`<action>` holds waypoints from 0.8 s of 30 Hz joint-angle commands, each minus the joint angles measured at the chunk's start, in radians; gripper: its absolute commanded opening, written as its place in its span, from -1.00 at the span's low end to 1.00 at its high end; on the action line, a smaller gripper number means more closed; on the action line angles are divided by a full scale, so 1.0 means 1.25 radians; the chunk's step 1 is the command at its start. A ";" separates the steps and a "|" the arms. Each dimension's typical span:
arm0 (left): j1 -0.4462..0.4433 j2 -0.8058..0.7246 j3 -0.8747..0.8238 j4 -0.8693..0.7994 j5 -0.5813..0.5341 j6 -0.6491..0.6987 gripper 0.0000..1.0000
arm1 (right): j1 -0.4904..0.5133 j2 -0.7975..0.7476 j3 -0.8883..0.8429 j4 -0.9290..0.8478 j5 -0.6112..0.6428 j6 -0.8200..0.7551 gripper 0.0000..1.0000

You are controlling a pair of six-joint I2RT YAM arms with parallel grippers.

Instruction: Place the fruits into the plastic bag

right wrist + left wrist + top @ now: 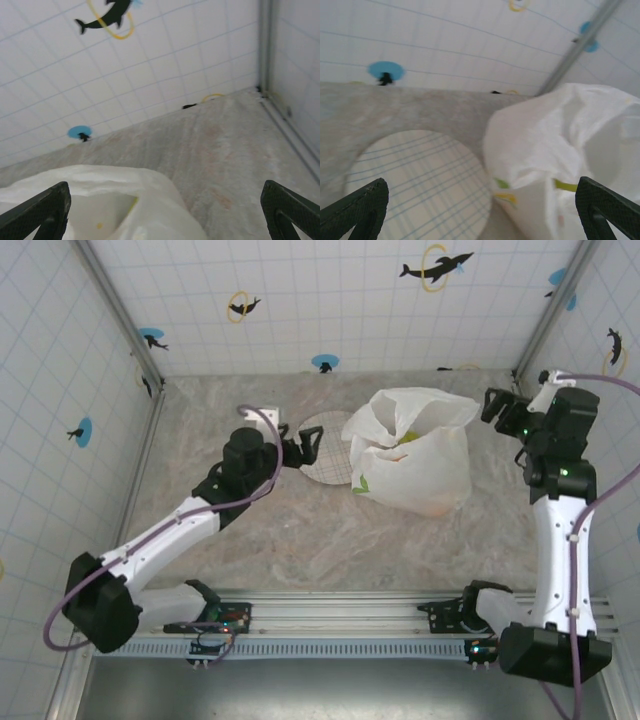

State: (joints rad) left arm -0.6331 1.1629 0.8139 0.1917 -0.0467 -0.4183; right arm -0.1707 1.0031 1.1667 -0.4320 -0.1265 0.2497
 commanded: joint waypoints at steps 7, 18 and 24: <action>0.115 -0.115 -0.211 -0.023 -0.321 0.010 0.96 | -0.007 -0.088 -0.309 0.181 0.219 0.025 0.99; 0.233 -0.049 -0.339 0.067 -0.473 -0.006 0.95 | 0.046 -0.052 -0.602 0.455 0.364 0.097 0.99; 0.256 -0.024 -0.424 0.188 -0.559 0.112 0.95 | 0.100 -0.007 -0.702 0.585 0.450 0.051 1.00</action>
State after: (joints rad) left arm -0.3317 1.1152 0.3122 0.3237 -0.6502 -0.3637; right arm -0.0612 0.9779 0.3305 0.1322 0.3454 0.3367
